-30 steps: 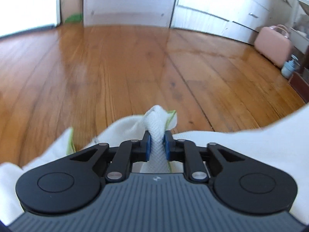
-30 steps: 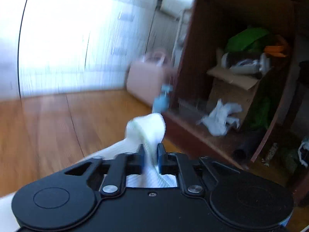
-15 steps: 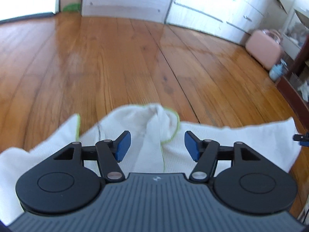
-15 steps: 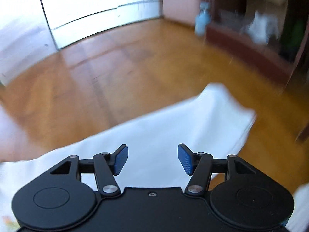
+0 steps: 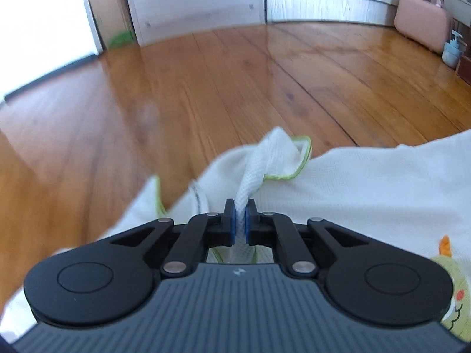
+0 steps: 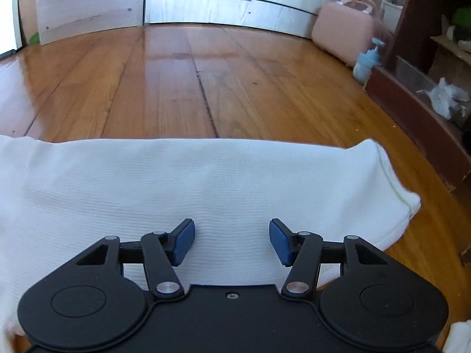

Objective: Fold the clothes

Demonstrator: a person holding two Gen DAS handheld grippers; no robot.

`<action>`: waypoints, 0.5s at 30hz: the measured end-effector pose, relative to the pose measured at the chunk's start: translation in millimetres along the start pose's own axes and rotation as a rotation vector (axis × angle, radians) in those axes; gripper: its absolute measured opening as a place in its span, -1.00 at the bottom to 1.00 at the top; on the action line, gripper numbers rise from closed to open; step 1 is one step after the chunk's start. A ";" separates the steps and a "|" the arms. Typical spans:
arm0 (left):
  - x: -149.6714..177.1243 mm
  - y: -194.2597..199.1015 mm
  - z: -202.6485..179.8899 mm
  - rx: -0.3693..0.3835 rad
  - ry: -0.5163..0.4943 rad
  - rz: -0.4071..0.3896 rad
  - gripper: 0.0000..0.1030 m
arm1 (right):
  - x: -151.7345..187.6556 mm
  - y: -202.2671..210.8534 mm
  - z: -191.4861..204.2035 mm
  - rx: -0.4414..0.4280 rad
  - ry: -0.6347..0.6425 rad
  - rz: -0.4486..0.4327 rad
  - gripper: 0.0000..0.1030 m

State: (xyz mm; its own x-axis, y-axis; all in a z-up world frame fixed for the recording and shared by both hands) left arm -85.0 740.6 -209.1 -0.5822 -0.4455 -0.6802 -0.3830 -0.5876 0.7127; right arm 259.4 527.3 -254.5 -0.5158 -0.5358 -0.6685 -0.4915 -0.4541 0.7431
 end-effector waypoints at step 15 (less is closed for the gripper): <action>37.1 80.1 17.5 0.079 0.125 0.081 -0.01 | 6.6 56.1 23.8 -0.014 -0.005 -0.075 0.40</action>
State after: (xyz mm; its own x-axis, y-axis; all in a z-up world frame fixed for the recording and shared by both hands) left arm -149.8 688.9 -174.2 -0.5213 -0.5727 -0.6327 -0.3970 -0.4936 0.7738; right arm 211.7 515.3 -217.9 -0.4815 -0.4958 -0.7227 -0.5191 -0.5030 0.6910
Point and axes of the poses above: each gripper's, at about its wrist camera, not at the fingertips, and y roughly against the way its jaws point, z to its left, x to its underside, the point moved 2 cm from there along -y, roughly the way its jaws point, and after that the axes turned 11 degrees about -y, right-handed, at the moved point
